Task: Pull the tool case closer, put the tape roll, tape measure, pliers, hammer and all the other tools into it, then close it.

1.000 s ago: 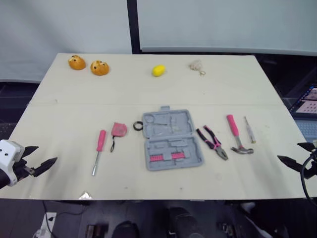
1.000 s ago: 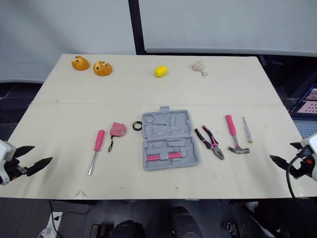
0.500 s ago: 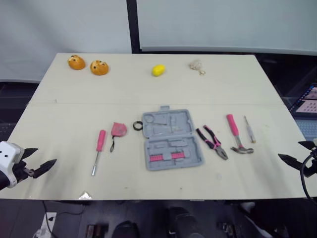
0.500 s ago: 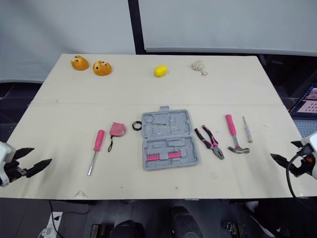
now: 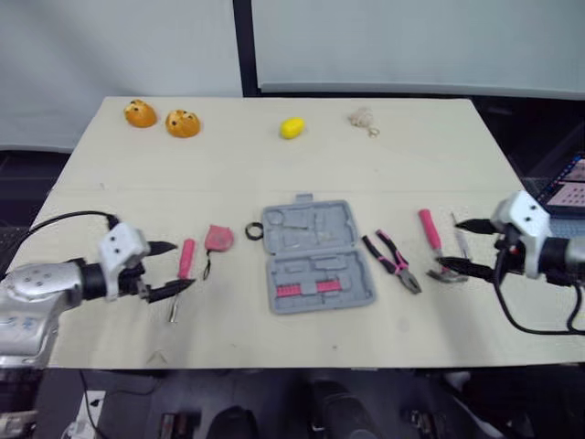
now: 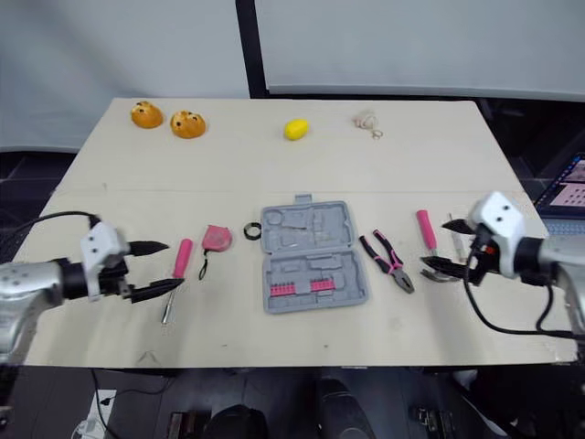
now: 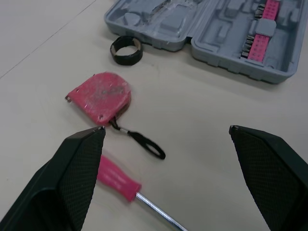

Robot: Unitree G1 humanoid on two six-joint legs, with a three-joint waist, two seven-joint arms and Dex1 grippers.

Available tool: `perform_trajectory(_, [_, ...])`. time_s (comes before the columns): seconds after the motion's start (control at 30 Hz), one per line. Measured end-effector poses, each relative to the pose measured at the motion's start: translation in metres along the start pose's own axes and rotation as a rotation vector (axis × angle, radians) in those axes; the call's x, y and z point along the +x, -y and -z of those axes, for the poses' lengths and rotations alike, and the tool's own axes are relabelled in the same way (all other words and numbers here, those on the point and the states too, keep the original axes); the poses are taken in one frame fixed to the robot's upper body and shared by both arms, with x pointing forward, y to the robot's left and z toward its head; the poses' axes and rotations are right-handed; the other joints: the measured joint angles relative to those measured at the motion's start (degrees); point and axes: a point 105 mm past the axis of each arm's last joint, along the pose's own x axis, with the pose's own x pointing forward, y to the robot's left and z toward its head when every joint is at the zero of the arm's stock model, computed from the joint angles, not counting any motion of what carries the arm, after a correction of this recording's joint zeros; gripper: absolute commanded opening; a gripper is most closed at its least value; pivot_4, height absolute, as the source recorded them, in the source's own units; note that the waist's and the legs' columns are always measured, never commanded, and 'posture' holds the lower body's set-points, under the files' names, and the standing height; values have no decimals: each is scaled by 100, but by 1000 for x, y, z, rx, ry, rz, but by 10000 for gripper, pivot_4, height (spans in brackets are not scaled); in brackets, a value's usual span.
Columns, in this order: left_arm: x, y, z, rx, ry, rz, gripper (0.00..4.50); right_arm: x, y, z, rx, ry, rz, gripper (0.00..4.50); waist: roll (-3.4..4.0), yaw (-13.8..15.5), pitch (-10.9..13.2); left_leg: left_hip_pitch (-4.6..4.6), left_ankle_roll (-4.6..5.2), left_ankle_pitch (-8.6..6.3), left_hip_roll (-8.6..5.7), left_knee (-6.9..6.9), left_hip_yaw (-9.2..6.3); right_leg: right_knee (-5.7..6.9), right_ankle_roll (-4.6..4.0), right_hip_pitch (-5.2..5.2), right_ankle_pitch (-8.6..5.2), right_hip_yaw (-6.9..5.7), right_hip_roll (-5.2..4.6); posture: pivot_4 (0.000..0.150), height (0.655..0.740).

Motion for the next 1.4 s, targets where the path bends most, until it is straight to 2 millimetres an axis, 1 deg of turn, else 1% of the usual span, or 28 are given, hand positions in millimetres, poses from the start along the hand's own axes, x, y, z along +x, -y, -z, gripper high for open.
perform_trajectory(0.1, [22, 1, -11, 44, 6, 50, 44474, 22, -1, -6, -28, 8, -46, 45000, 1, 0, 0, -1, 0, 0, -1, 8, 3, 8, 0, -2, 0, 2, 1, 1500, 7400])
perform_trajectory(0.17, [32, 0, -12, 50, -1, 68, 44474, 34, -2, -6, -45, -4, -71, 45000, 2, -6, 1, -1, 0, 0, 2, 10, 4, 13, 0, -7, 0, 4, 5, 1500, 7400])
perform_trajectory(0.2, [40, -1, -13, 48, 3, 84, 42212, 42, -1, -6, -58, -15, -83, 45000, 4, -7, 2, -1, 0, 0, 2, 13, 8, 18, 0, -9, 0, 5, 6, 1500, 7400])
perform_trajectory(0.27, [51, 2, -17, 58, 21, 122, 36306, 54, -3, -9, -89, -22, -114, 39614, 4, -7, 3, -5, 0, 0, 2, 18, 12, 28, -1, -19, -1, 8, 6, 1500, 7400])
perform_trajectory(0.3, [56, 4, -19, 65, 28, 141, 31983, 59, -4, -8, -104, -30, -126, 36695, 5, -4, 3, -6, 0, 0, 2, 17, 12, 30, -2, -20, -1, 8, 6, 1500, 7400])
perform_trajectory(0.37, [62, 3, -14, 74, 8, 147, 21589, 65, -4, -5, -120, -49, -142, 27119, 5, -8, 3, -8, 0, 0, 3, 17, 13, 36, -5, -27, -3, 9, 6, 1500, 7400])
perform_trajectory(0.47, [75, 1, -5, 81, -34, 143, 21589, 76, -4, -1, -122, -77, -158, 27119, 5, -12, 3, -10, 1, 1, 4, 26, 16, 47, -5, -34, -3, 13, 6, 1500, 7400])
perform_trajectory(0.6, [95, 4, 1, 107, -63, 167, 21589, 96, -8, 2, -140, -96, -184, 27119, 5, -20, 3, -17, 1, 1, 4, 35, 18, 58, -5, -44, -3, 14, 6, 1500, 7400])
perform_trajectory(0.7, [103, 0, 3, 118, -74, 153, 21589, 105, -5, 4, -148, -108, -171, 27119, 5, -24, 3, -69, 1, 1, 5, 82, 17, 81, -5, -93, -3, 12, 6, 1500, 7400])
perform_trajectory(0.77, [109, -2, 7, 113, -91, 142, 21115, 109, -2, 7, -154, -125, -165, 21444, 6, -38, 3, -78, 2, 1, 9, 96, 16, 88, -5, -101, -3, 10, 6, 1500, 7400])
perform_trajectory(0.8, [111, -3, 8, 110, -101, 133, 18704, 111, -1, 7, -159, -128, -163, 18050, 6, -50, 3, -80, 2, 1, 9, 97, 15, 89, -5, -102, -3, 10, 6, 1500, 7400])
perform_trajectory(0.87, [115, -5, 10, 99, -110, 129, 12801, 116, 0, 7, -162, -136, -159, 8660, 6, -82, 3, -80, 2, 1, 9, 101, 14, 93, -5, -102, -3, 10, 6, 1500, 7400])
perform_trajectory(0.9, [118, -4, 10, 94, -104, 136, 7576, 119, 0, 8, -162, -138, -161, 3142, 6, -101, 3, -79, 2, 1, 9, 101, 14, 95, -5, -101, -3, 10, 6, 1500, 7400])
perform_trajectory(0.93, [120, -2, 9, 92, -100, 145, 3385, 121, -1, 8, -160, -140, -164, 180, 6, -118, 3, -80, 2, 1, 9, 100, 13, 96, -5, -101, -3, 9, 6, 1500, 7400])
perform_trajectory(0.97, [122, 1, 10, 93, -101, 158, 271, 123, -3, 9, -163, -140, -170, 0, 6, -136, 3, -80, 2, 1, 10, 100, 13, 97, -5, -101, -3, 8, 6, 1500, 7400])
perform_trajectory(1.03, [127, 4, 11, 89, -103, 171, 271, 128, -5, 8, -158, -135, -178, 0, 6, -166, 3, -79, 2, 1, 10, 101, 12, 100, -6, -101, -3, 8, 7, 1500, 7400])
perform_trajectory(1.17, [134, 4, 7, 108, -98, 168, 271, 135, -6, 4, -170, -130, -179, 0, 6, -179, 3, -79, 2, 1, 10, 103, 10, 104, -6, -101, -3, 7, 6, 1500, 7400])
perform_trajectory(1.4, [143, 6, 4, 121, -96, 166, 271, 150, -14, 5, -151, -126, -180, 0, 8, -155, 1, -80, 2, 1, 9, 105, 9, 108, -6, -99, -2, 6, 4, 1500, 7400])
